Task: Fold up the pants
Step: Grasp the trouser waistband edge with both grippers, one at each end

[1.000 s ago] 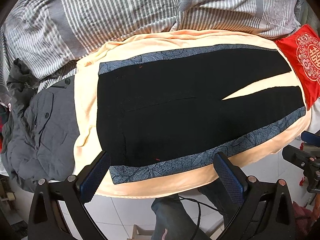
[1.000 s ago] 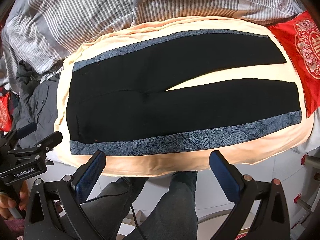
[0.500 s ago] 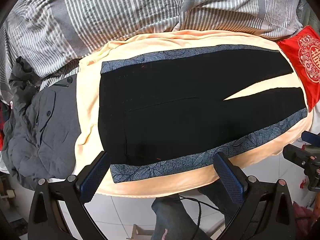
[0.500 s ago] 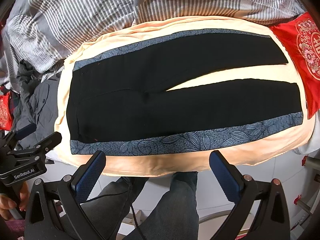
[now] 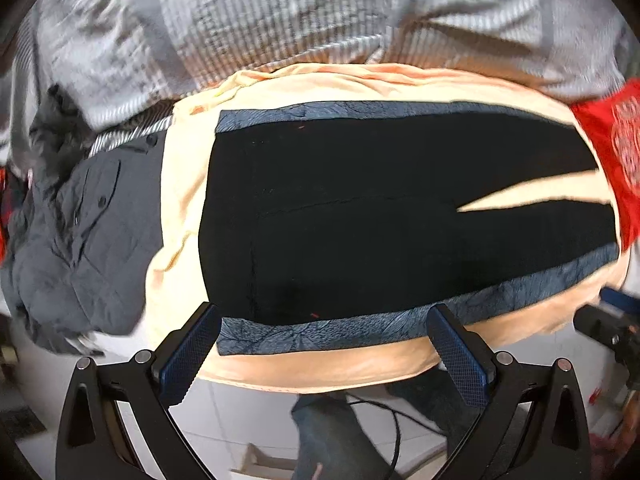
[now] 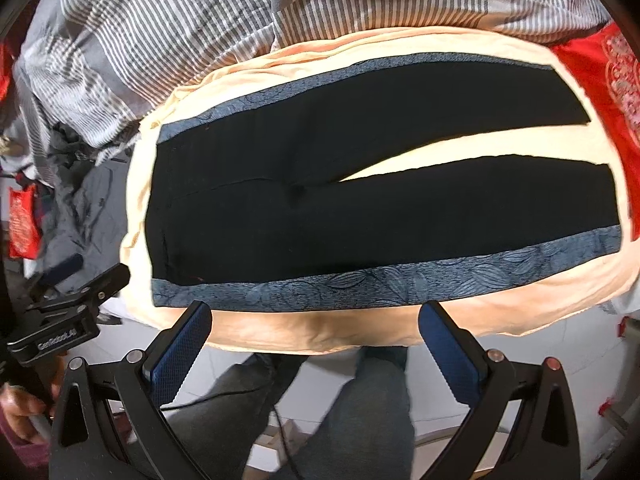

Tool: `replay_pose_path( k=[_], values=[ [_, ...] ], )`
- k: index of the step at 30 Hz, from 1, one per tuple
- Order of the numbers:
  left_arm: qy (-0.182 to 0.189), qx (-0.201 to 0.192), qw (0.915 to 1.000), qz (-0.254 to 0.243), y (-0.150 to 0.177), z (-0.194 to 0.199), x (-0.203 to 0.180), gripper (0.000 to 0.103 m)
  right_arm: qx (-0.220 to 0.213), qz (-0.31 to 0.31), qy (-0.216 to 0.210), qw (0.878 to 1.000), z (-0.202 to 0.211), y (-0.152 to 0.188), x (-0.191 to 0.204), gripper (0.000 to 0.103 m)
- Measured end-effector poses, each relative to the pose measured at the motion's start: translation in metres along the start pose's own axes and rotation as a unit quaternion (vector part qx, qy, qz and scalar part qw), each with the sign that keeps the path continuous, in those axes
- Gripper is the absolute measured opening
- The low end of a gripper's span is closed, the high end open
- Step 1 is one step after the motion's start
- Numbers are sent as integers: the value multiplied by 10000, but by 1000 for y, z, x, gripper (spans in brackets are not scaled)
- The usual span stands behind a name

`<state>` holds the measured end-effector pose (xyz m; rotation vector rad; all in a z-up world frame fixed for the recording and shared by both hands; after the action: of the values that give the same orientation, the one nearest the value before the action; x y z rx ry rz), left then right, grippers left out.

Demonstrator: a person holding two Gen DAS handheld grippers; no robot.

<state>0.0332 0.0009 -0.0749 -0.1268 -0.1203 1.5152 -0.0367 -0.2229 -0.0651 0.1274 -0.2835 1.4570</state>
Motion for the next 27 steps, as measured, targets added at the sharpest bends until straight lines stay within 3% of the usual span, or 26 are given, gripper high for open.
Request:
replay_pose_path(
  k=[4, 7, 11, 15, 17, 18, 20, 23, 27],
  values=[
    [104, 99, 9972, 735, 7, -11, 10, 103, -20, -273, -649, 9975, -5, 5, -6, 103],
    [360, 351, 9900, 1321, 21, -25, 17, 103, 76, -414, -1002, 9941, -16, 14, -11, 103],
    [436, 507, 9790, 1923, 43, -42, 30, 103, 243, -647, -1466, 9868, -38, 29, -15, 103],
    [589, 583, 9723, 2186, 60, -62, 38, 103, 233, -1215, -2091, 9700, -66, 42, -20, 103],
    [723, 614, 9700, 2239, 67, -80, 41, 102, 166, -1506, -2322, 9608, -89, 48, -25, 98],
    [779, 623, 9694, 2242, 70, -89, 41, 95, 162, -1600, -2401, 9573, -97, 50, -26, 94],
    [866, 741, 9683, 2222, 76, -109, 43, 85, 159, -1828, -2597, 9481, -120, 57, -29, 70],
    [1014, 823, 9636, 2331, 83, -130, 45, 84, 79, -2027, -2832, 9374, -151, 65, -32, 67],
    [1260, 680, 9616, 2342, 92, -138, 47, 85, -164, -2111, -2936, 9322, -175, 73, -37, 67]
  ],
)
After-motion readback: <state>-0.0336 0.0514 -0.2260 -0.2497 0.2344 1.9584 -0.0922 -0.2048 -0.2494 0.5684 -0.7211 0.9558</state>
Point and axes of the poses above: each gripper's, at about its wrist camera, not at the fingertips, and z roughly against the way its jaws point, x to its left, y to its underside, the point moved 9 cm from there along -z, roughly the way its jaws point, and after that the axes turned 12 degrees about z, right-handed, at the moved point
